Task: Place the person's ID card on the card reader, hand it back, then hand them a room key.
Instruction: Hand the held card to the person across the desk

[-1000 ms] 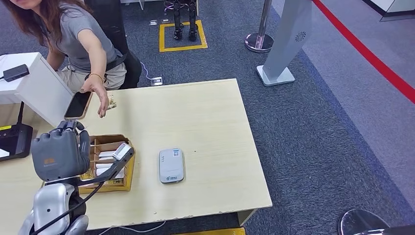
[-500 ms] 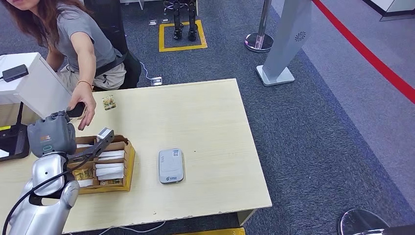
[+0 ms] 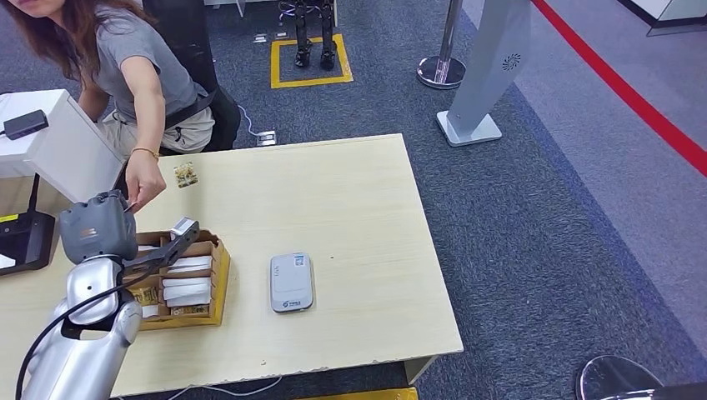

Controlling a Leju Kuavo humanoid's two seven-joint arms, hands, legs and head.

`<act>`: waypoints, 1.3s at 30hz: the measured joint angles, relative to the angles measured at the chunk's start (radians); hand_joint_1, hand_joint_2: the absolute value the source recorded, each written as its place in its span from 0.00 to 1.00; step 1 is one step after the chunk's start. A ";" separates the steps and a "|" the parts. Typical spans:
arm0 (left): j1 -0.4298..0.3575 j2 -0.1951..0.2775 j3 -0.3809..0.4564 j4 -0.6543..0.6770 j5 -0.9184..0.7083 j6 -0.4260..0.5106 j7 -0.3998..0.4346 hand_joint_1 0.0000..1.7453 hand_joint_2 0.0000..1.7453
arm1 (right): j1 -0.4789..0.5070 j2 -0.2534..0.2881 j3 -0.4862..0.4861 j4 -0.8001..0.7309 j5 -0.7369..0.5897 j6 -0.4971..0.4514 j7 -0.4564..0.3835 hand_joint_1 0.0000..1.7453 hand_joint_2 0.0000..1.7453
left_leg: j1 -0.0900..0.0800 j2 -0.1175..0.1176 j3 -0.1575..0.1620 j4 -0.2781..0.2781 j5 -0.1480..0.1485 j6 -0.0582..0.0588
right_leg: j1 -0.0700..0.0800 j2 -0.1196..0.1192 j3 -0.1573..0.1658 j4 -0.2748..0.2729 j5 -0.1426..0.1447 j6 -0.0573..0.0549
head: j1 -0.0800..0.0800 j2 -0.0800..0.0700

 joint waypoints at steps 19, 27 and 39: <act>0.123 -0.057 0.032 -0.211 0.086 0.137 -0.171 0.00 1.00 | 0.012 0.000 -0.003 0.000 -0.025 -0.001 0.005 0.00 0.00 | 0.000 0.000 -0.001 0.000 -0.001 0.000 | 0.000 0.000 0.000 0.000 -0.001 0.001 | 0.000 0.000; 0.248 -0.189 0.161 -0.379 0.714 0.028 -0.570 0.00 1.00 | 0.020 -0.002 -0.023 0.000 -0.042 -0.001 0.009 0.00 0.00 | 0.000 0.000 -0.001 0.000 -0.001 0.001 | 0.000 0.000 0.000 0.000 -0.001 0.001 | 0.001 0.000; 0.504 -0.174 0.273 -0.473 1.436 -0.283 -0.812 0.00 1.00 | 0.028 -0.016 -0.032 0.000 -0.031 -0.001 -0.002 0.00 0.00 | 0.000 0.000 -0.001 -0.001 -0.002 0.001 | 0.000 0.000 0.000 0.000 -0.003 0.001 | 0.000 0.000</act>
